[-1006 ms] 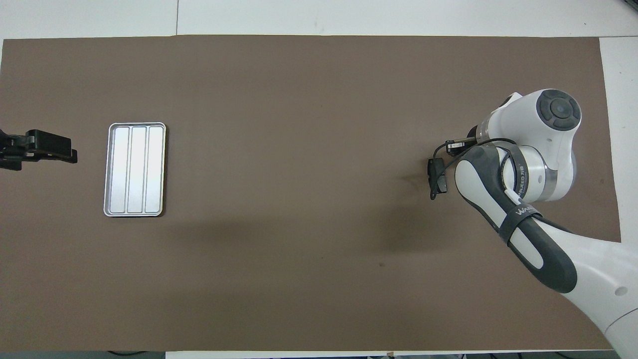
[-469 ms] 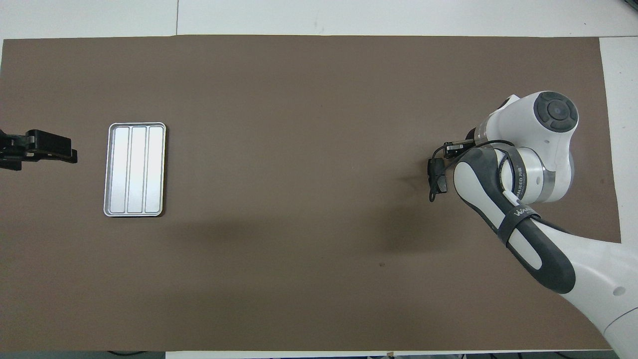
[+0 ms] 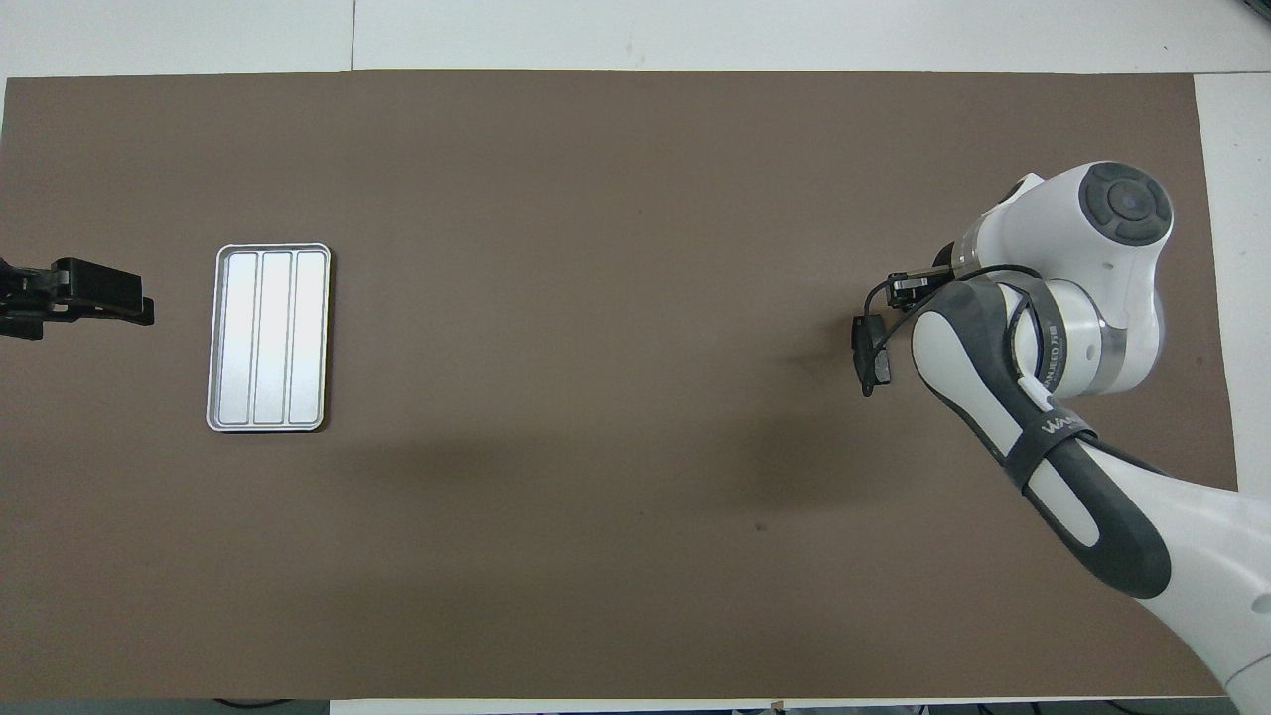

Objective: Place bearing gear from tray to pile

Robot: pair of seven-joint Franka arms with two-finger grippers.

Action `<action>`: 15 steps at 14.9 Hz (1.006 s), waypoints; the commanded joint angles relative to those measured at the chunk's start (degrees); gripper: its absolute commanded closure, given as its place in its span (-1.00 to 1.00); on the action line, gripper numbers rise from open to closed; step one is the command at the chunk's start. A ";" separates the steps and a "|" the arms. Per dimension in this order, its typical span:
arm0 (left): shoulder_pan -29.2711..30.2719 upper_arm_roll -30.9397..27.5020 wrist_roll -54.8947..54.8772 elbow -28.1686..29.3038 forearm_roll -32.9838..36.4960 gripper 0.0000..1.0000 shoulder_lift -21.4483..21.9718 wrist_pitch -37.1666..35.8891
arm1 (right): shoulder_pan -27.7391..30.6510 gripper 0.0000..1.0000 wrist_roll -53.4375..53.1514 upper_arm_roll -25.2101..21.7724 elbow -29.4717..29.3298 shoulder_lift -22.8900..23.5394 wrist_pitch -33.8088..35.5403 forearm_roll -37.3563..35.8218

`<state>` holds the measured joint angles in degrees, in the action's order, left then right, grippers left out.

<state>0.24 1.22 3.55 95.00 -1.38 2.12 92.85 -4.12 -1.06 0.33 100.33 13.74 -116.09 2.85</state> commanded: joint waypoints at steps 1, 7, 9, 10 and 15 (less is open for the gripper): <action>-0.32 -0.25 0.06 -0.25 -0.73 -1.00 0.34 -0.48 | 0.87 -0.05 -1.49 0.90 -6.44 -1.43 6.82 -1.01; -0.32 -0.25 0.06 -0.25 -0.73 -1.00 0.34 -0.48 | 1.83 -0.31 -0.70 -0.15 -14.63 -5.56 17.72 -1.27; -0.32 -0.25 0.06 -0.25 -0.73 -1.00 0.34 -0.48 | 3.67 -0.60 1.31 -0.15 -18.57 -6.09 22.81 -1.70; -0.32 -0.25 0.06 -0.25 -0.73 -1.00 0.34 -0.48 | 4.29 -0.69 1.67 -0.07 -20.59 -6.44 25.53 -2.06; -0.32 -0.25 0.06 -0.25 -0.73 -1.00 0.34 -0.48 | 6.58 -1.00 2.82 -0.24 -21.23 -11.54 36.62 -3.12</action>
<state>0.24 1.22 3.55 95.00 -1.38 2.12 92.85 0.79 0.02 -0.55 79.18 3.34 -82.78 0.18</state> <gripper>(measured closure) 0.000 0.000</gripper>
